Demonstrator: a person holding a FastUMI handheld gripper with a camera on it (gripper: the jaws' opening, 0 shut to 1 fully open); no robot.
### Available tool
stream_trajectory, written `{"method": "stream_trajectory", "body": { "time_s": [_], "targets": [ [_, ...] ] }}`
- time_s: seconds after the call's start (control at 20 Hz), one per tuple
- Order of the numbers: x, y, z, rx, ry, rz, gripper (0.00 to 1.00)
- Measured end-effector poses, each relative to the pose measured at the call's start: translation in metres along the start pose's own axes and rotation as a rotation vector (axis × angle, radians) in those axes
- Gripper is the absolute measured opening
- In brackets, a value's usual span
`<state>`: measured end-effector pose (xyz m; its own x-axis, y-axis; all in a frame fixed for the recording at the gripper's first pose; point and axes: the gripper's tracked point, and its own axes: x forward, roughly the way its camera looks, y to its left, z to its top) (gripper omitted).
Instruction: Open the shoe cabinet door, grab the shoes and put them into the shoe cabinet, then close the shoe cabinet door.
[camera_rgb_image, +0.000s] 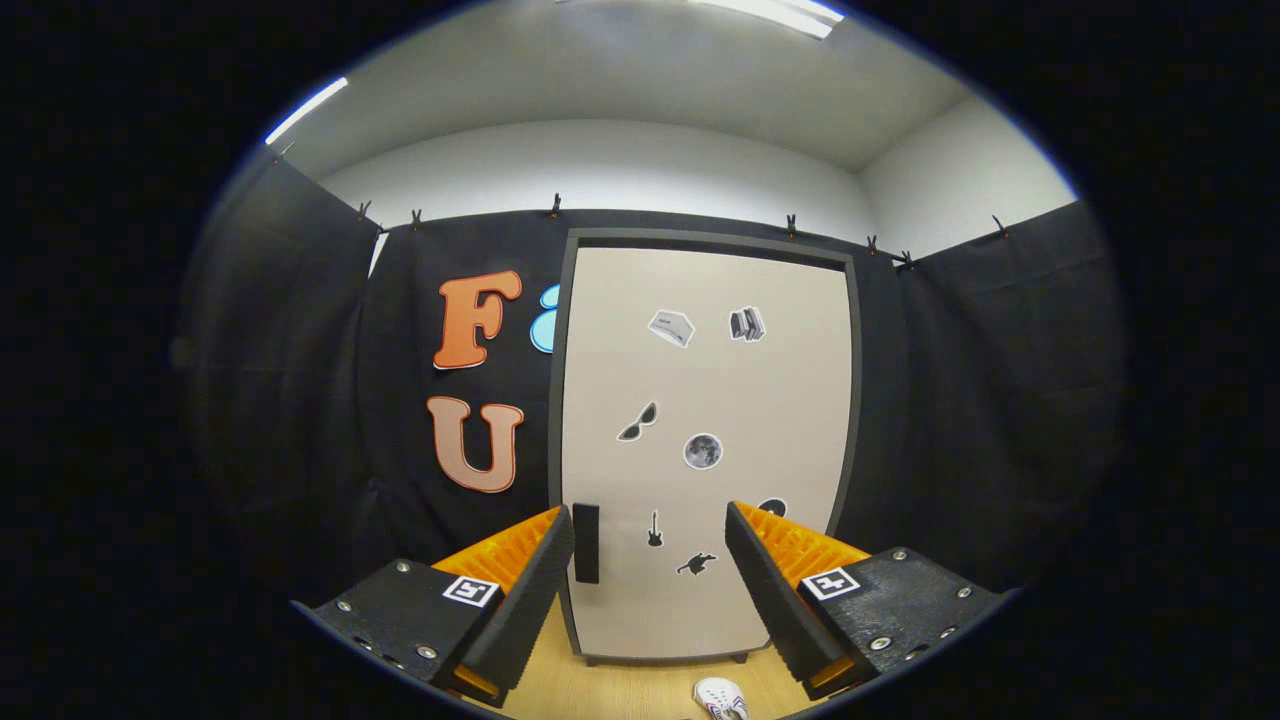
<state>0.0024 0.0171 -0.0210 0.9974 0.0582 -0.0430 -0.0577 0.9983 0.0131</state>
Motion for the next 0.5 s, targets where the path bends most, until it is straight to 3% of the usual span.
{"method": "stream_trajectory", "body": {
  "time_s": [0.5],
  "targets": [
    [0.009,0.018,-0.02,0.001,0.029,0.031,0.95]
  ]
}}
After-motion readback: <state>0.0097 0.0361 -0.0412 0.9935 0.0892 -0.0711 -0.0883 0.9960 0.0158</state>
